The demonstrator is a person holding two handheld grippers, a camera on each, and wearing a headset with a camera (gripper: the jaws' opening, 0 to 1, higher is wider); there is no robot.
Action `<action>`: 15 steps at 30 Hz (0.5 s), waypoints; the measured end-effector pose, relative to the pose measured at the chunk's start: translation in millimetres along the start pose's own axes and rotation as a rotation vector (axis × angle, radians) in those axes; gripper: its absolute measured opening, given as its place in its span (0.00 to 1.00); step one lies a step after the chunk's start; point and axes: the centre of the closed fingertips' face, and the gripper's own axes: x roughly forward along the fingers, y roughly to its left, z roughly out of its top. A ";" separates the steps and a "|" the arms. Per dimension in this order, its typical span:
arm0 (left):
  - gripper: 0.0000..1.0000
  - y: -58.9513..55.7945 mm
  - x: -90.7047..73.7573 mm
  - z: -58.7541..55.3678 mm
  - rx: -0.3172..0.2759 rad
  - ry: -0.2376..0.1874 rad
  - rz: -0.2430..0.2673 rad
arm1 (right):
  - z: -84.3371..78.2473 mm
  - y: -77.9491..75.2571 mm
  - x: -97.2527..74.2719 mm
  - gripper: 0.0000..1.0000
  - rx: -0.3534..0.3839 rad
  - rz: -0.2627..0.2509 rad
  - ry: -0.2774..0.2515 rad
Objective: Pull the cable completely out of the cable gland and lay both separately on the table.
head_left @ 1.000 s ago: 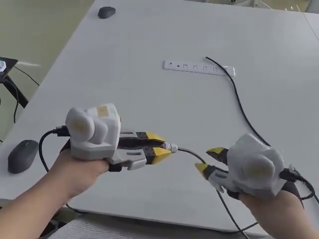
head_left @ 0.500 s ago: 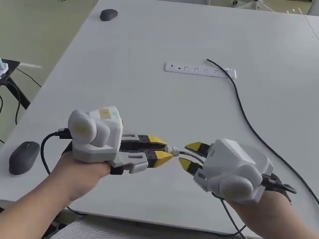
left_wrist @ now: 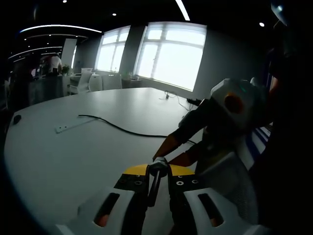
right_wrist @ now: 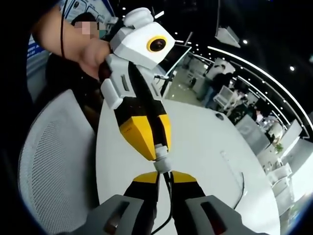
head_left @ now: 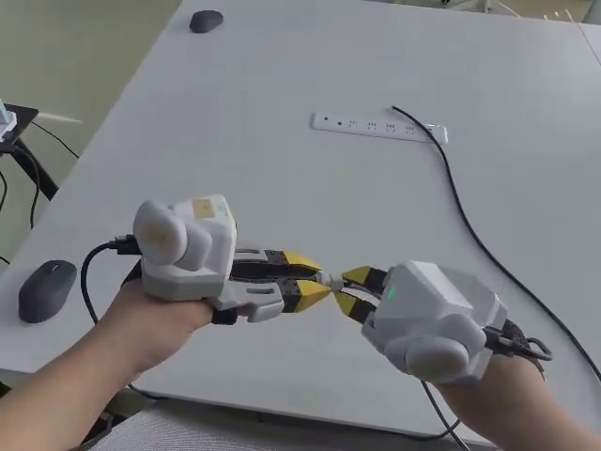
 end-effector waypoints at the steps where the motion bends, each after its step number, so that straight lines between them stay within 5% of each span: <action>1: 0.15 -0.3 0.2 -0.3 -0.001 0.001 -0.001 | -0.4 0.4 -0.4 0.03 -0.003 0.000 0.002; 15: 0.15 -3.7 4.0 -1.5 0.003 0.007 -0.013 | -6.2 -1.0 -3.3 0.00 0.044 -0.010 0.003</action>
